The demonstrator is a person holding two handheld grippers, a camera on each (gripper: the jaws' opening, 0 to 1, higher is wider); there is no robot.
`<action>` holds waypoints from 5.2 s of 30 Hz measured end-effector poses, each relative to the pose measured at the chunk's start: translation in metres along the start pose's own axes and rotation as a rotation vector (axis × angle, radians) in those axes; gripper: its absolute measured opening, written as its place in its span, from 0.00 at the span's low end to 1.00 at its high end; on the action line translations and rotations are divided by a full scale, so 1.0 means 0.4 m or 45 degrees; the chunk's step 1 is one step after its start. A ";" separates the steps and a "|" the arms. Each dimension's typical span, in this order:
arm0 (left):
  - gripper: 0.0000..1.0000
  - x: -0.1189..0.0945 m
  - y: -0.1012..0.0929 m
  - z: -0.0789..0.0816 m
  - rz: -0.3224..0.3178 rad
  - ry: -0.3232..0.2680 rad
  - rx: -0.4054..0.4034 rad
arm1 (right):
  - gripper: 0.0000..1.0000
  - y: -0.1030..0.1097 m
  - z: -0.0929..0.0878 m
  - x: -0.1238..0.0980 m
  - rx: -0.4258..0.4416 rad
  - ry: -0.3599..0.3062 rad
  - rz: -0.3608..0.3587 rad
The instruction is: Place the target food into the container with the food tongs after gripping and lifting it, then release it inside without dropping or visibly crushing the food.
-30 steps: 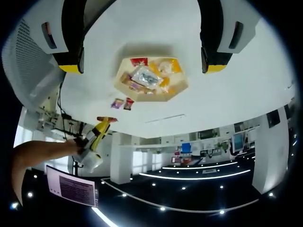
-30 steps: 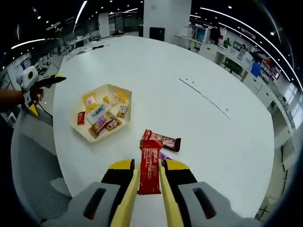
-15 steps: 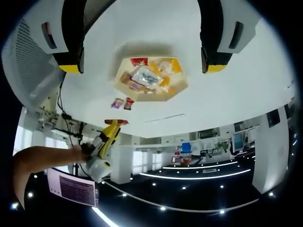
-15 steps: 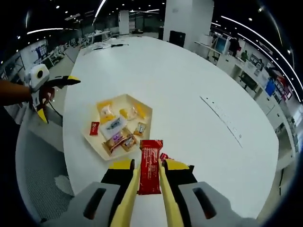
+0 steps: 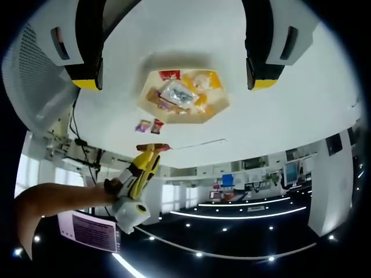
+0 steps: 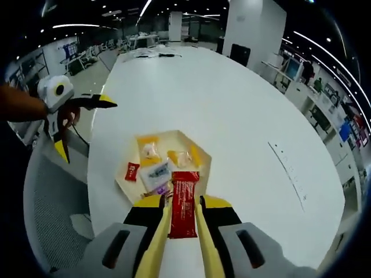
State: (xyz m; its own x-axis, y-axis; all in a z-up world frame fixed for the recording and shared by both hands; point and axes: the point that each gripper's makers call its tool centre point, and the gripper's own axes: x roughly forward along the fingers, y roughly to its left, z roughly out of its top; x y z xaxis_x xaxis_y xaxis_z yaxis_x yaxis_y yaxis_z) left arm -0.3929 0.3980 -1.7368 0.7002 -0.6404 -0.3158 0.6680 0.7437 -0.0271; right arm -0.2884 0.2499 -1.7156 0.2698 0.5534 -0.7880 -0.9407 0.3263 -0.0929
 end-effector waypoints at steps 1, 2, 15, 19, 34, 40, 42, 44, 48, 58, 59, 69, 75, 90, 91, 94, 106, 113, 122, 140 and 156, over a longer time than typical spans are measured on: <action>1.00 0.000 -0.001 0.001 -0.001 -0.002 0.001 | 0.23 0.002 0.004 0.002 -0.007 0.000 0.003; 1.00 0.000 0.000 0.000 0.000 -0.001 0.002 | 0.24 0.011 0.015 0.007 -0.019 -0.005 0.017; 1.00 -0.001 0.005 0.003 0.013 -0.007 -0.001 | 0.24 0.066 0.106 0.049 -0.133 -0.023 0.095; 1.00 -0.003 0.006 0.005 0.019 -0.009 -0.003 | 0.24 0.076 0.123 0.059 -0.143 -0.032 0.107; 1.00 -0.005 0.010 0.007 0.027 -0.017 -0.001 | 0.27 0.089 0.154 0.066 -0.230 -0.089 0.118; 1.00 -0.006 0.009 0.007 0.024 -0.015 -0.001 | 0.29 0.079 0.148 0.059 -0.221 -0.090 0.116; 1.00 -0.006 0.008 0.007 0.023 -0.016 0.000 | 0.29 0.076 0.148 0.051 -0.214 -0.096 0.115; 1.00 -0.005 0.009 0.005 0.022 -0.013 0.000 | 0.29 0.070 0.149 0.046 -0.214 -0.105 0.104; 1.00 -0.005 0.009 0.005 0.023 -0.013 -0.001 | 0.29 0.063 0.147 0.037 -0.216 -0.115 0.101; 1.00 -0.003 0.005 0.005 0.016 -0.011 0.004 | 0.30 0.053 0.117 0.015 -0.195 -0.119 0.107; 1.00 -0.003 0.004 0.004 0.013 -0.011 0.004 | 0.30 0.048 0.112 0.012 -0.191 -0.119 0.098; 1.00 0.000 0.000 0.000 0.003 0.000 0.008 | 0.30 0.006 0.047 -0.031 -0.144 -0.111 0.076; 1.00 0.002 -0.002 -0.002 0.005 0.010 0.012 | 0.30 -0.023 0.005 -0.060 -0.125 -0.113 0.046; 1.00 0.008 -0.008 -0.014 -0.007 0.043 0.026 | 0.30 -0.103 -0.102 -0.115 -0.038 -0.144 -0.011; 1.00 0.009 -0.007 -0.016 -0.007 0.045 0.025 | 0.30 -0.108 -0.113 -0.118 -0.029 -0.139 -0.012; 1.00 0.008 -0.008 -0.016 -0.003 0.050 0.027 | 0.30 -0.123 -0.139 -0.126 -0.027 -0.128 -0.026; 1.00 0.011 -0.004 -0.024 0.002 0.066 0.028 | 0.30 -0.181 -0.234 -0.158 -0.020 -0.163 -0.062; 1.00 0.011 -0.006 -0.024 0.003 0.073 0.025 | 0.30 -0.210 -0.271 -0.166 0.015 -0.161 -0.092; 1.00 0.012 -0.001 -0.031 0.007 0.082 0.022 | 0.30 -0.214 -0.289 -0.162 0.044 -0.166 -0.089; 1.00 0.013 0.001 -0.034 0.014 0.092 0.017 | 0.30 -0.201 -0.334 -0.071 -0.006 -0.133 -0.020; 1.00 0.016 -0.006 -0.042 -0.003 0.114 0.015 | 0.30 -0.196 -0.390 -0.003 -0.029 -0.085 0.025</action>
State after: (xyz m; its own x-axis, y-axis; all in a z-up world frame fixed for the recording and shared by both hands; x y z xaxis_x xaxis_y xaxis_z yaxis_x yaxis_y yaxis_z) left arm -0.3943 0.3952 -1.7546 0.6736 -0.6220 -0.3992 0.6727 0.7397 -0.0173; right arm -0.2471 0.1044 -1.8024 0.2635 0.6099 -0.7474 -0.9502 0.2979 -0.0919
